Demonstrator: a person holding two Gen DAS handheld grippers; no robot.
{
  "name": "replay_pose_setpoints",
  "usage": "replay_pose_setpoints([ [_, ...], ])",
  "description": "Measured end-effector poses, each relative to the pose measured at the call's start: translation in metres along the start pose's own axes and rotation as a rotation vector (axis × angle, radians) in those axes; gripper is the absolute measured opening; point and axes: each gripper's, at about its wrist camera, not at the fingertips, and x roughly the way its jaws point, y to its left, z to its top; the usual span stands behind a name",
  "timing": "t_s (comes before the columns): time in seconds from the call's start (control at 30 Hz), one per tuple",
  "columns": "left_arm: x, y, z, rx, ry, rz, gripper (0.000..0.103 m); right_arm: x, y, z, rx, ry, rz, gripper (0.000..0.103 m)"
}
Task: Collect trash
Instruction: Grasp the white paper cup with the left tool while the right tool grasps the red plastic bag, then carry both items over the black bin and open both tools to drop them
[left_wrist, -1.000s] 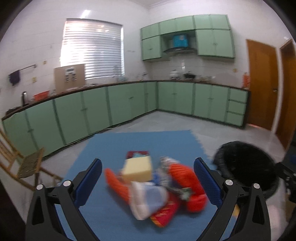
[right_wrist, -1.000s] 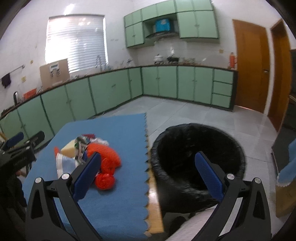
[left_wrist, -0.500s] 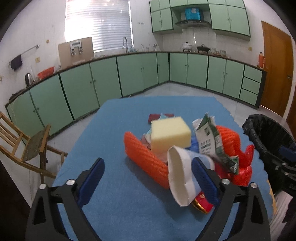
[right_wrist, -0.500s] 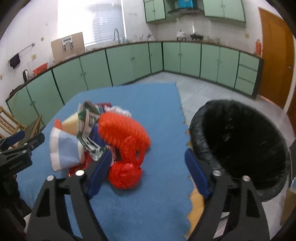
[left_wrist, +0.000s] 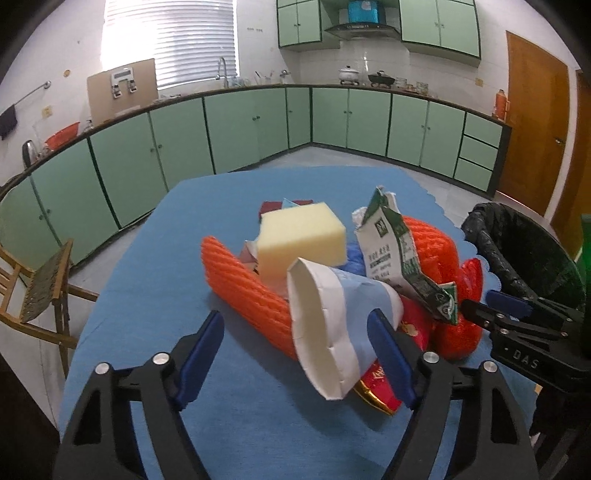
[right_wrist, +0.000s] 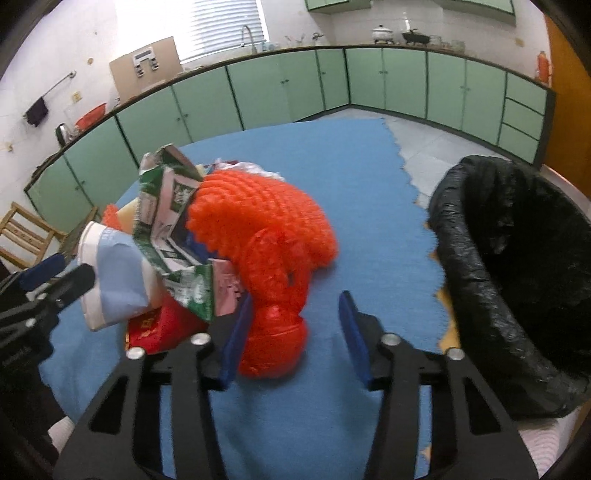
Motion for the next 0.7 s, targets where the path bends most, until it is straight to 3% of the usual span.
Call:
replay_pose_setpoints([
  [0.07,0.002,-0.003,0.0,0.006,0.002,-0.008,0.077,0.0,0.003,-0.002,-0.002,0.013,0.06,0.022],
  [0.13,0.004,-0.004,-0.001,0.007,0.006,-0.018,0.072,-0.002,0.008,-0.002,-0.009,0.015,0.082,0.016],
  [0.2,0.005,-0.005,-0.001,0.007,0.015,-0.04,0.059,-0.006,0.01,-0.002,-0.02,0.015,0.084,0.013],
  [0.47,0.004,-0.01,-0.002,0.027,0.037,-0.121,0.015,-0.022,0.012,-0.003,-0.039,-0.009,0.05,0.013],
  [0.7,-0.01,-0.01,0.004,0.029,-0.004,-0.142,0.004,-0.043,0.017,0.003,-0.076,-0.062,0.023,0.013],
])
